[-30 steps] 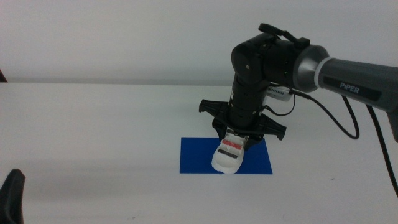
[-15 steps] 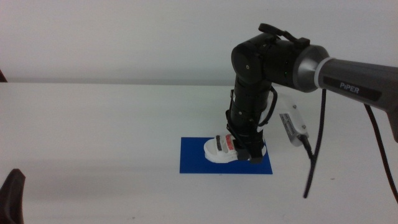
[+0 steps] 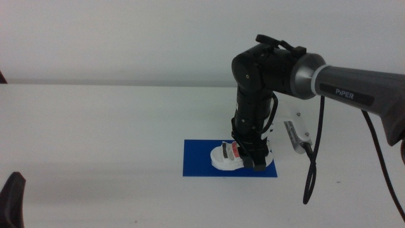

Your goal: Use one arm to grab the shoe from the table and place it on the mat.

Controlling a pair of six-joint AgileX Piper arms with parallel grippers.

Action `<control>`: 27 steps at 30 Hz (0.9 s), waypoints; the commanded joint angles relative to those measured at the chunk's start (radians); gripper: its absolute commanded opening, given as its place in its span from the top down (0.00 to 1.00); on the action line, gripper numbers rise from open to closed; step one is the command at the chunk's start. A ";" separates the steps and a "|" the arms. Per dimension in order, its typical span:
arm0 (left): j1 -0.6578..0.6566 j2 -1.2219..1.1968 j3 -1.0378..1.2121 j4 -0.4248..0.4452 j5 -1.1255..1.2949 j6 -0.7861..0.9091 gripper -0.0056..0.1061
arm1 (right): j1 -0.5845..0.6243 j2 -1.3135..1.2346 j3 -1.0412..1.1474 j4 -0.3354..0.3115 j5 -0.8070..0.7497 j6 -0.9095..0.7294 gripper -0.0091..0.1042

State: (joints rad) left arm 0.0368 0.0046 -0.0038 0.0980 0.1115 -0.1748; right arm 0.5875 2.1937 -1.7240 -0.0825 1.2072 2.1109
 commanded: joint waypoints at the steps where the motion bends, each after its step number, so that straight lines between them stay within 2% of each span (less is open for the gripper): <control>1: 0.002 -0.041 0.043 0.000 -0.017 -0.006 0.11 | -0.002 0.008 -0.007 -0.017 0.020 0.029 0.90; 11: 0.002 -0.041 0.043 0.000 -0.017 -0.006 0.11 | -0.002 0.034 -0.007 -0.006 -0.024 0.029 0.90; 14: 0.002 -0.041 0.043 0.000 -0.017 -0.006 0.11 | -0.002 0.034 -0.007 -0.004 -0.029 0.029 0.86; 15: 0.002 -0.041 0.043 0.000 -0.017 -0.006 0.11 | -0.002 0.034 -0.007 -0.004 -0.029 0.029 0.83; 16: 0.002 -0.041 0.043 0.000 -0.017 -0.006 0.11 | -0.002 0.034 -0.007 -0.004 -0.029 0.029 0.75; 17: 0.002 -0.041 0.043 0.000 -0.017 -0.006 0.11 | -0.002 0.034 -0.007 -0.004 -0.031 0.029 0.62; 18: 0.002 -0.041 0.043 0.000 -0.017 -0.006 0.11 | -0.002 0.034 -0.007 0.006 -0.035 0.029 0.44; 19: 0.002 -0.041 0.043 0.000 -0.017 -0.006 0.11 | -0.002 0.034 -0.007 0.011 -0.035 0.029 0.38; 23: 0.002 -0.041 0.043 0.000 -0.017 -0.006 0.11 | -0.002 0.021 -0.007 0.042 -0.035 0.029 0.24; 27: 0.002 -0.041 0.043 0.000 -0.017 -0.006 0.11 | -0.002 -0.037 -0.029 0.068 -0.001 0.027 0.24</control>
State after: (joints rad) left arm 0.0368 0.0046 -0.0038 0.0980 0.1115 -0.1748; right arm 0.5875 2.1964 -1.7320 -0.0213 1.1762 2.1109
